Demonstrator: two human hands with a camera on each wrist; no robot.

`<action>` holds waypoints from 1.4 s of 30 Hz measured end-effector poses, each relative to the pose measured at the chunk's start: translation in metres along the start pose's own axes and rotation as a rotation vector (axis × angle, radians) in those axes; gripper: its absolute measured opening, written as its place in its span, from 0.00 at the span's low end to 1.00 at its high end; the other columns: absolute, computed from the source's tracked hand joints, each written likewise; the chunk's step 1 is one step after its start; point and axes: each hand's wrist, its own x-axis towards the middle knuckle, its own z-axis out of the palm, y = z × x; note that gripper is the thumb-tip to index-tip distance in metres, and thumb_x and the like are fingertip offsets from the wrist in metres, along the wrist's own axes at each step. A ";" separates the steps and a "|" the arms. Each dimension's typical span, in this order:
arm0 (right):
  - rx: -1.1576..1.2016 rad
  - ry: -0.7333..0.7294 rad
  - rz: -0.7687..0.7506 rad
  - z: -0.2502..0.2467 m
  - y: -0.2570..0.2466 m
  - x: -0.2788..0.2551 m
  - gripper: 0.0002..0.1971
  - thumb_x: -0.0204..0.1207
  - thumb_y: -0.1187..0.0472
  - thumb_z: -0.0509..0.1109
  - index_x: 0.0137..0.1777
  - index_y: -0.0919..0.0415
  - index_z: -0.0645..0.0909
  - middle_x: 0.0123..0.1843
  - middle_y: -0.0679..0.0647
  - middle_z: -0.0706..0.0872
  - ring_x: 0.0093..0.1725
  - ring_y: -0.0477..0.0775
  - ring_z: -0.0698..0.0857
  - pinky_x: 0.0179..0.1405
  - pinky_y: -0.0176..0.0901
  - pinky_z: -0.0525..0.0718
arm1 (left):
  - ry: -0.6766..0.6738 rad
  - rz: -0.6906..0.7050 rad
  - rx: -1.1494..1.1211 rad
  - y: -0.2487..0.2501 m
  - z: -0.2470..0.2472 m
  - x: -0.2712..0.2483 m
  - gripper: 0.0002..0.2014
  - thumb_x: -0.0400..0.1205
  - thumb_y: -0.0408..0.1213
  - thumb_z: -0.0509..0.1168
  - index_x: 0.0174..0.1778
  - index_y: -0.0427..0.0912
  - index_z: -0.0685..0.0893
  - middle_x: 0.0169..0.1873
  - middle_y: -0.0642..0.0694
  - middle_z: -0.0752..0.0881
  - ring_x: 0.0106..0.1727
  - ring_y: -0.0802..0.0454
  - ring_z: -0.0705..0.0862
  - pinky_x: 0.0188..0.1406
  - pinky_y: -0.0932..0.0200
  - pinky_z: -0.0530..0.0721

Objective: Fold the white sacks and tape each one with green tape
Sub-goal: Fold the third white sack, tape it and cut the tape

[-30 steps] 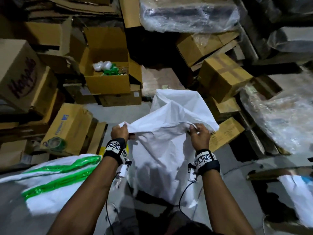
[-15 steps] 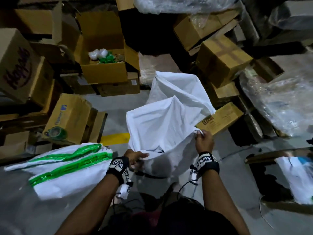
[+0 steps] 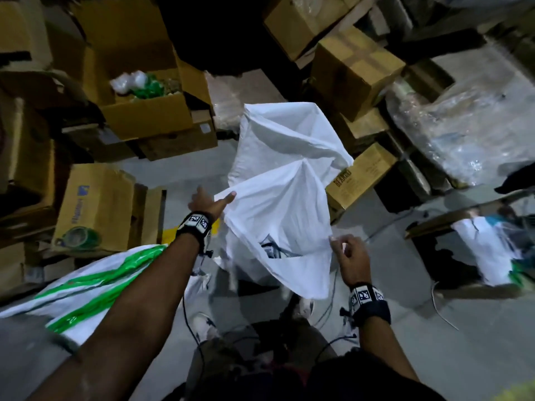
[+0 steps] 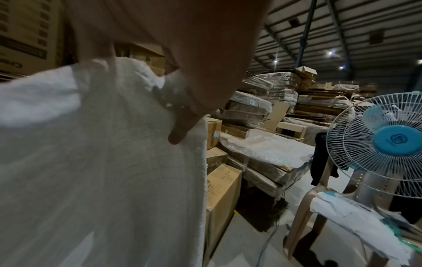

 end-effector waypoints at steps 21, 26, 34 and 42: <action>-0.219 0.161 0.129 -0.008 -0.010 0.099 0.15 0.79 0.57 0.75 0.55 0.69 0.90 0.53 0.73 0.88 0.54 0.74 0.86 0.52 0.57 0.83 | 0.198 -0.103 -0.280 -0.044 -0.052 -0.019 0.21 0.74 0.53 0.75 0.45 0.35 0.92 0.48 0.26 0.89 0.45 0.36 0.88 0.45 0.46 0.82; -0.177 0.163 0.105 -0.007 -0.013 0.126 0.15 0.79 0.55 0.75 0.56 0.68 0.90 0.55 0.72 0.88 0.54 0.75 0.87 0.53 0.57 0.83 | 0.064 -0.299 -0.654 -0.036 -0.059 -0.049 0.09 0.78 0.29 0.69 0.32 0.37 0.79 0.26 0.43 0.83 0.27 0.46 0.80 0.26 0.61 0.78; -0.093 0.251 0.277 0.013 -0.044 0.154 0.17 0.79 0.54 0.75 0.60 0.66 0.89 0.59 0.69 0.89 0.60 0.73 0.85 0.59 0.55 0.82 | -0.003 -0.296 -0.894 -0.028 -0.084 -0.035 0.05 0.78 0.26 0.65 0.38 0.36 0.82 0.30 0.43 0.86 0.35 0.45 0.82 0.38 0.56 0.85; -0.082 0.350 0.286 0.019 -0.068 0.165 0.16 0.79 0.56 0.75 0.57 0.70 0.90 0.54 0.73 0.89 0.56 0.74 0.87 0.55 0.56 0.83 | -0.047 -0.221 -0.925 -0.008 -0.097 -0.006 0.04 0.82 0.24 0.65 0.45 0.35 0.83 0.37 0.43 0.90 0.36 0.50 0.86 0.30 0.59 0.86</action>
